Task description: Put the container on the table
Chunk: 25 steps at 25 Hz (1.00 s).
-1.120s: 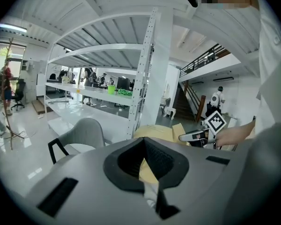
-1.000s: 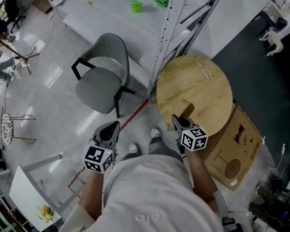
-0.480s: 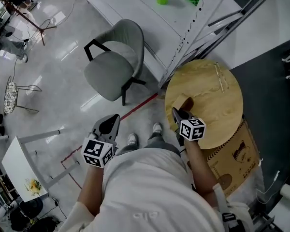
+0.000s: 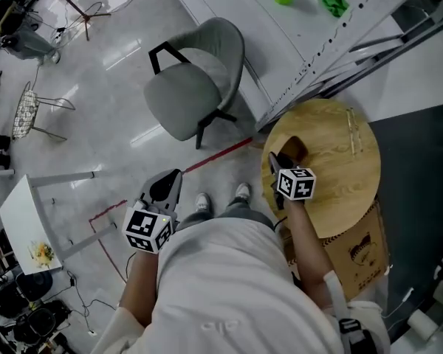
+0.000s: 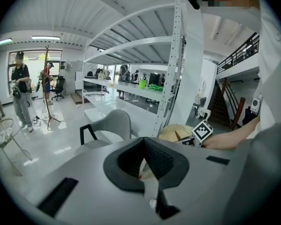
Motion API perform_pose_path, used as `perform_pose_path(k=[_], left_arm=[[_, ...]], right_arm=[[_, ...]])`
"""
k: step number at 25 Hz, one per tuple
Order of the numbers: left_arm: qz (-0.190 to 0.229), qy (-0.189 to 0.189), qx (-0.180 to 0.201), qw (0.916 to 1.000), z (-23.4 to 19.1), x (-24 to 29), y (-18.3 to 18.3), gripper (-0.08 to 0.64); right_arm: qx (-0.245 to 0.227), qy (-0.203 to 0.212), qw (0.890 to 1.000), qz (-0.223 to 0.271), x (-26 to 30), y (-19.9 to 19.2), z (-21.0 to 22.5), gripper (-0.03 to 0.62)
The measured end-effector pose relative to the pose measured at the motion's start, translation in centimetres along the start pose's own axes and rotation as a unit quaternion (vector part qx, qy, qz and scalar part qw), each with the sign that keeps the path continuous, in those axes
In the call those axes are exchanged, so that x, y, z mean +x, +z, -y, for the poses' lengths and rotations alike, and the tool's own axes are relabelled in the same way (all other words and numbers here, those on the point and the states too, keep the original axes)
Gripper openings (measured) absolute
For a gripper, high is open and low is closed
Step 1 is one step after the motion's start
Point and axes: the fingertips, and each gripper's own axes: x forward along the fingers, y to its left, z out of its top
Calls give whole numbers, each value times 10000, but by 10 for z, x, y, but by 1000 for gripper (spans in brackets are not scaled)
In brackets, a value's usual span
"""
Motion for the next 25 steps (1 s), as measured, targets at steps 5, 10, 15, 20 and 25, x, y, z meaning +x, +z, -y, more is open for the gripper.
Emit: perform_pose_path(k=[5,10,15,20,25], left_arm=[[-44,268,-132,9995,-4,-6,-7,15],[-16,510,-240,9984,-8,-11,-7,15],[-8,735,-346,9967,-8,-18,-13,15],[-28,952,-458,9944,-8,-23,-21,15],[-29,1120,-567,9921,-9,-27,-28,15]], right_arm=[[-427,-106,9985,-321,22,0,16,55],[-937,-246,9926,-734,37,-4,29,63],[-1346,-368,9841,-1103,49,-13,44,71],[-1593,-400,9763,-1407,60,-22,59,83],[-1740,-406,9698,-1658,70,-27,70,97]])
